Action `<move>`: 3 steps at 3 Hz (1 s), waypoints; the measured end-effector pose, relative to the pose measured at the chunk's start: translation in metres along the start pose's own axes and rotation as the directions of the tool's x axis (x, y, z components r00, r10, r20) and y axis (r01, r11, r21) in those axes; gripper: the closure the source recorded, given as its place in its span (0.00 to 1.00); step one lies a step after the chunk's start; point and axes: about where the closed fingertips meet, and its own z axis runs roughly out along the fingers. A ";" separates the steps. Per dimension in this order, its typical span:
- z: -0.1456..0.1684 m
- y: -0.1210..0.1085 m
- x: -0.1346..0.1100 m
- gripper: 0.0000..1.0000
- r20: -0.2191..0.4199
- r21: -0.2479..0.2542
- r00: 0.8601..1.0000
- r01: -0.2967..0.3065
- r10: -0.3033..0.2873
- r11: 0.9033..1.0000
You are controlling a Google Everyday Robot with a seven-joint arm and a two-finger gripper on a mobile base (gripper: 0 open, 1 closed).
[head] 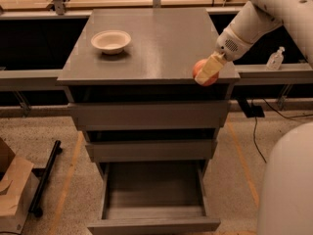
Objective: Pick apple from bottom drawer and place on counter
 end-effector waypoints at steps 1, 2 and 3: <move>-0.029 0.001 -0.013 1.00 0.008 0.057 1.000 0.023 -0.024 0.998; -0.040 -0.008 -0.022 1.00 0.040 0.074 0.999 0.015 -0.018 0.997; -0.035 -0.026 -0.034 1.00 0.094 0.071 0.996 -0.008 0.001 0.997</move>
Offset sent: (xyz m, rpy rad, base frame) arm 0.0279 -0.0123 0.0697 0.0280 -0.1186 -0.0447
